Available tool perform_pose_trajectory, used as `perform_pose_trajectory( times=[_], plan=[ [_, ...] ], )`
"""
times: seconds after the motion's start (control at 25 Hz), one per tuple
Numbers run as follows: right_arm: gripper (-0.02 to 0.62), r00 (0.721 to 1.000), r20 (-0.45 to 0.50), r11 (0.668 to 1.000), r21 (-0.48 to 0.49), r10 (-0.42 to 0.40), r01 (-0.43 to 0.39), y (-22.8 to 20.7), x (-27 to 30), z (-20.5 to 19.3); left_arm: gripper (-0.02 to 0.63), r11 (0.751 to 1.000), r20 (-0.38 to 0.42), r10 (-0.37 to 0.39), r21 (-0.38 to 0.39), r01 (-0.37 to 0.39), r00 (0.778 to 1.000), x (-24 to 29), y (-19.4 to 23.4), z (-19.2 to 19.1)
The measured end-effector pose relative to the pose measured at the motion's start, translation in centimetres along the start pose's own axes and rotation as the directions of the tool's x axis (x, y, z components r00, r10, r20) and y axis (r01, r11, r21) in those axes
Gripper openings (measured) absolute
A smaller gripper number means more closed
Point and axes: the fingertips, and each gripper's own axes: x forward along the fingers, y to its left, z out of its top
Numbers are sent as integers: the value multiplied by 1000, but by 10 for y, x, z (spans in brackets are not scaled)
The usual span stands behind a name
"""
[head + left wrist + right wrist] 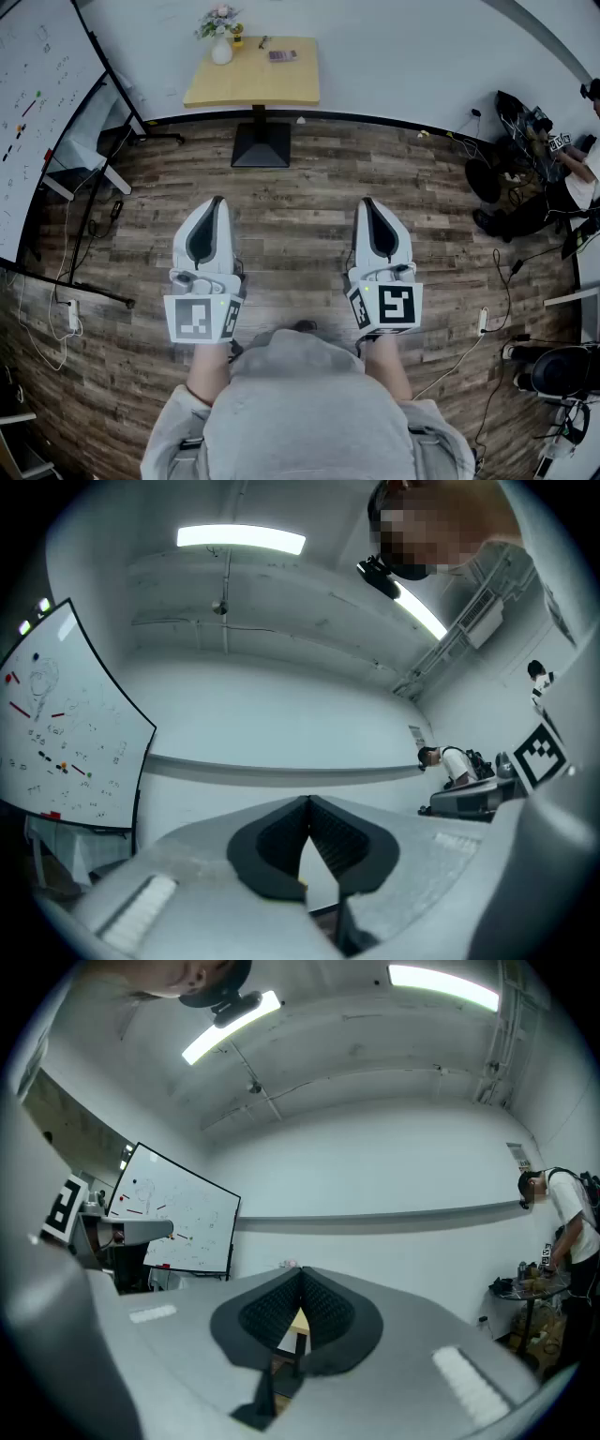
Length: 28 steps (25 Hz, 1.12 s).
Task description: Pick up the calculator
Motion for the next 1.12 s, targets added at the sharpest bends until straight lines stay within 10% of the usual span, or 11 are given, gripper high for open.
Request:
perform_pose_trajectory(
  times=[1.12],
  plan=[
    [2,998,46,998,38,48,-50,-12,16,-2,5,1000,10,10,12,-10,1000,24,-9,0]
  ],
)
